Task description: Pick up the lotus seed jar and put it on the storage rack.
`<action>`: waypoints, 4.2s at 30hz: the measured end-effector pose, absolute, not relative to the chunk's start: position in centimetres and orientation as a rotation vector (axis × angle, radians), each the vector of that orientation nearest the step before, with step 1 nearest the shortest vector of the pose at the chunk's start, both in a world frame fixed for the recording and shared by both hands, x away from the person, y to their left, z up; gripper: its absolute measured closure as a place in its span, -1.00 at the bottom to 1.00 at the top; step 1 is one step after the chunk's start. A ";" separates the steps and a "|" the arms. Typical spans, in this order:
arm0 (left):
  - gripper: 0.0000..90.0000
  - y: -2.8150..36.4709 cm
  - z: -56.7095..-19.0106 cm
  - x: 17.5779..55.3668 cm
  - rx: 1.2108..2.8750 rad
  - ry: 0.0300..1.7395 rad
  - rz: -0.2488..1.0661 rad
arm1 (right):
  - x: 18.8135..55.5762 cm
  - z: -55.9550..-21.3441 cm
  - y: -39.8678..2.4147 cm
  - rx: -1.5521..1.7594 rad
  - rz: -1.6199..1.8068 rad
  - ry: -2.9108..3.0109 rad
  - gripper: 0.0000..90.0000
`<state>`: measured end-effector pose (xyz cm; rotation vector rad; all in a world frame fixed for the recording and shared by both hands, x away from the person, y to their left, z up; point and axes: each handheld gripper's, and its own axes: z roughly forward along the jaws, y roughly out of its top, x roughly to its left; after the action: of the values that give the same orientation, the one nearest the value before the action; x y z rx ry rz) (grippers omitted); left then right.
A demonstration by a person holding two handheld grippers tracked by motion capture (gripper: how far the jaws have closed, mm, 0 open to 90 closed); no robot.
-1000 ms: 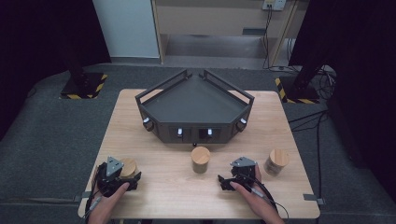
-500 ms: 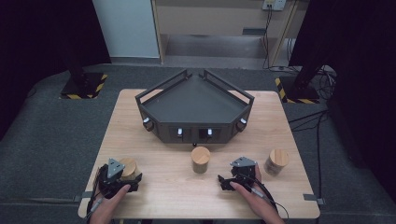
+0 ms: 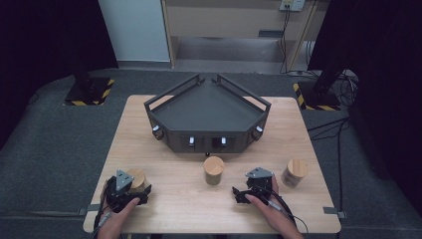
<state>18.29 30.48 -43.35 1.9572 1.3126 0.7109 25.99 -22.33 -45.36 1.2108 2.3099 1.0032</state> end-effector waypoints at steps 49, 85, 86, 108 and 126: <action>-0.46 31.9 -41.2 17.8 1.978 1.159 0.682 | 26.0 -45.4 -22.3 1.211 1.003 2.310 -0.99; -0.46 31.8 -38.6 20.3 2.062 1.065 0.636 | 26.0 -45.4 -22.3 1.211 1.003 2.310 -0.99; -0.46 31.7 -38.4 20.5 2.065 1.060 0.636 | 26.0 -45.4 -22.3 1.211 1.003 2.310 -0.99; -0.46 31.5 -37.3 22.7 2.079 0.985 0.605 | 26.0 -45.4 -22.3 1.211 1.003 2.310 -0.99; -0.46 30.3 -34.7 24.8 2.109 0.913 0.587 | 26.0 -45.4 -22.3 1.211 1.003 2.310 -0.99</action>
<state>24.78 30.31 -34.71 2.1093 0.9128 0.5869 26.00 -22.33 -45.35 1.2113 2.3102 1.0032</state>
